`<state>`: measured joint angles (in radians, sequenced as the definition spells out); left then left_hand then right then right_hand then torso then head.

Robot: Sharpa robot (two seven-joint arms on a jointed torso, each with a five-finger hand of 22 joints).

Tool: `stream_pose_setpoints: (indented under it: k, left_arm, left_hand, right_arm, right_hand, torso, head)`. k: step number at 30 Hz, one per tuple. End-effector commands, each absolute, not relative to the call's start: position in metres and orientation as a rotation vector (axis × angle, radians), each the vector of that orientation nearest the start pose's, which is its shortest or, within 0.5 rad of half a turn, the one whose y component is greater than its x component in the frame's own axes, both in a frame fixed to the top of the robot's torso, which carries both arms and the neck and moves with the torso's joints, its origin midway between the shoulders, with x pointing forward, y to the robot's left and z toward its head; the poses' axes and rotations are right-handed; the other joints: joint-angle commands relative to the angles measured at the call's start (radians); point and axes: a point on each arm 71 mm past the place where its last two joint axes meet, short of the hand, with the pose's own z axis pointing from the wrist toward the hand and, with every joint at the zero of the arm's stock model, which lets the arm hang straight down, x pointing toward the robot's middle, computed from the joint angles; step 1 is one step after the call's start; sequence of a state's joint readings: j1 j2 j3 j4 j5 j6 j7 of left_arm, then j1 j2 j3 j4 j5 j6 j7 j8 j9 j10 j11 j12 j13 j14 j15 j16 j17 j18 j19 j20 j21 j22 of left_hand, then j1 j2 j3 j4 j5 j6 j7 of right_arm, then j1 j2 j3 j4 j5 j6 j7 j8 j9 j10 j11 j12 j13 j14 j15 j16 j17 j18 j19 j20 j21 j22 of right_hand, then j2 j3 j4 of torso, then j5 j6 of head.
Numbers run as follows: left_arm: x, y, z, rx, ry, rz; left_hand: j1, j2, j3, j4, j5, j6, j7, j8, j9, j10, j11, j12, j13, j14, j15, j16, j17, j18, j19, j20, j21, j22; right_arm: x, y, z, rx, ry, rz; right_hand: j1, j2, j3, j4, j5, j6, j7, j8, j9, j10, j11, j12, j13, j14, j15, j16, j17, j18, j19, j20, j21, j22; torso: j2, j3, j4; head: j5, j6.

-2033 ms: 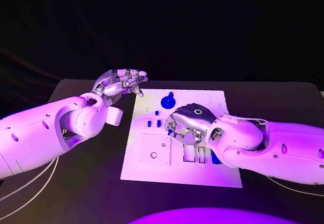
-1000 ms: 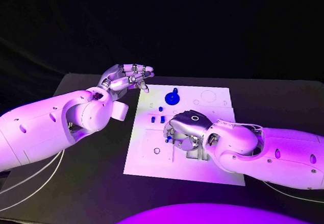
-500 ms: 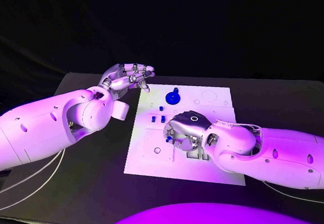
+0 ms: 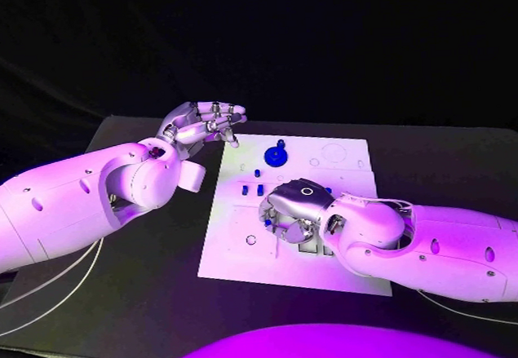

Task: Assemble the parts on the task board

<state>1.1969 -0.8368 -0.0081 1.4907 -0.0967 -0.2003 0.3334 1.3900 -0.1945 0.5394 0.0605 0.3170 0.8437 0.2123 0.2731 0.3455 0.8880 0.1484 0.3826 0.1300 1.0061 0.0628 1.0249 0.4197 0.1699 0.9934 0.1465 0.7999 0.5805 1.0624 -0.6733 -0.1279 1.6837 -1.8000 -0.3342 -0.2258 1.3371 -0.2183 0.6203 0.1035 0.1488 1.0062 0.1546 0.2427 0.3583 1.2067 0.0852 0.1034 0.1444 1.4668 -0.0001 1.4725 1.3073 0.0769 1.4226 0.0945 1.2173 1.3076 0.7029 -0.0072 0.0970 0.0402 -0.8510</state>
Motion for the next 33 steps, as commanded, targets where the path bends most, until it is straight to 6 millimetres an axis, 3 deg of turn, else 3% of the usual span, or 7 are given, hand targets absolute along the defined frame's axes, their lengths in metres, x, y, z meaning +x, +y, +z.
stream_pose_setpoints:
  k: [1,10,19,23,29,32,33]
  left_arm:
    - [0.496,0.206,-0.171,-1.007,1.516,-1.609]
    - [0.496,0.207,-0.171,-1.009,1.517,-1.605]
    - [0.496,0.209,-0.172,-1.011,1.517,-1.601]
    - [0.496,0.210,-0.172,-1.011,1.516,-1.599]
    - [0.495,0.211,-0.171,-1.010,1.516,-1.602]
    - [0.495,0.212,-0.171,-1.009,1.516,-1.603]
    - [0.495,0.212,-0.171,-1.009,1.516,-1.603]
  left_hand:
    - [0.004,0.001,0.001,-0.004,0.000,0.005,-0.001,0.007,0.000,-0.004,0.000,0.006,-0.001,-0.008,0.002,-0.006,-0.001,0.014,-0.005,-0.002,0.000,0.001]
    - [0.004,0.002,0.001,-0.004,0.000,0.005,-0.001,0.007,0.000,-0.005,0.000,0.006,-0.001,-0.008,0.002,-0.006,-0.001,0.014,-0.006,-0.002,0.001,0.001]
    - [0.004,0.002,0.001,-0.004,0.000,0.005,-0.001,0.007,0.000,-0.005,0.000,0.006,-0.001,-0.008,0.002,-0.006,-0.001,0.014,-0.006,-0.002,0.001,0.001]
    - [0.004,0.002,0.001,-0.005,0.000,0.005,-0.001,0.008,0.000,-0.006,0.000,0.007,-0.002,-0.008,0.002,-0.006,-0.002,0.014,-0.007,-0.002,0.001,0.002]
    - [0.004,0.002,0.002,-0.006,0.000,0.005,-0.001,0.008,0.000,-0.006,0.000,0.007,-0.002,-0.008,0.002,-0.006,-0.003,0.014,-0.007,-0.002,0.001,0.002]
    - [0.004,0.002,0.002,-0.006,0.000,0.005,-0.001,0.008,0.000,-0.006,0.000,0.007,-0.002,-0.008,0.002,-0.006,-0.003,0.014,-0.007,-0.002,0.001,0.002]
    - [0.004,0.002,0.002,-0.006,0.000,0.005,-0.001,0.008,0.000,-0.006,0.000,0.007,-0.002,-0.008,0.002,-0.006,-0.003,0.014,-0.007,-0.002,0.001,0.002]
  right_arm:
    - [0.389,-0.074,-0.250,-0.549,1.663,0.770]
    - [0.391,-0.080,-0.246,-0.514,1.621,0.774]
    - [0.385,-0.095,-0.235,-0.467,1.560,0.785]
    - [0.388,-0.113,-0.225,-0.422,1.561,0.762]
    - [0.407,-0.159,-0.207,-0.335,1.633,0.673]
    - [0.413,-0.175,-0.202,-0.344,1.675,0.622]
    - [0.414,-0.179,-0.201,-0.349,1.688,0.607]
  right_hand:
    - [-0.024,-0.010,-0.015,0.004,0.025,-0.014,0.007,-0.010,-0.005,-0.023,0.008,-0.013,-0.010,0.061,0.012,0.006,0.055,-0.003,-0.003,0.014,-0.011,0.080]
    - [-0.049,-0.033,-0.052,0.005,0.021,-0.072,0.012,-0.049,-0.018,-0.104,0.023,-0.033,-0.028,0.057,0.025,0.005,0.049,0.006,-0.019,0.028,-0.055,0.061]
    - [-0.051,-0.035,-0.064,0.005,0.021,-0.077,0.009,-0.052,-0.019,-0.114,0.022,-0.029,-0.031,0.056,0.025,0.002,0.043,0.007,-0.022,0.029,-0.064,0.057]
    - [-0.052,-0.034,-0.070,0.006,0.021,-0.075,0.004,-0.051,-0.018,-0.114,0.019,-0.024,-0.031,0.055,0.023,0.001,0.040,0.008,-0.022,0.029,-0.065,0.057]
    - [-0.057,-0.040,-0.094,0.011,0.020,-0.081,0.003,-0.056,-0.019,-0.119,0.017,-0.014,-0.032,0.054,0.021,-0.001,0.037,0.010,-0.025,0.027,-0.078,0.052]
    - [-0.058,-0.040,-0.140,0.018,0.027,-0.098,-0.001,-0.065,-0.022,-0.151,0.019,-0.013,-0.038,0.053,0.023,-0.001,0.036,0.017,-0.042,0.027,-0.119,0.033]
    - [-0.057,-0.035,-0.183,0.026,0.031,-0.100,-0.010,-0.067,-0.022,-0.168,0.022,-0.007,-0.041,0.051,0.023,-0.004,0.029,0.019,-0.049,0.031,-0.137,0.025]
  torso:
    - [0.000,-0.0002,-0.0004]
    - [0.000,0.0005,0.0001]
    - [0.000,0.0007,-0.0009]
    - [-0.001,-0.0001,-0.0014]
    - [-0.002,-0.0009,-0.0037]
    - [-0.001,0.0001,-0.0033]
    - [-0.001,0.0003,-0.0025]
  head:
    - [0.000,0.000]
    - [-0.004,0.001]
    - [-0.008,0.005]
    - [-0.015,0.009]
    - [-0.034,0.018]
    - [-0.039,0.021]
    - [-0.040,0.022]
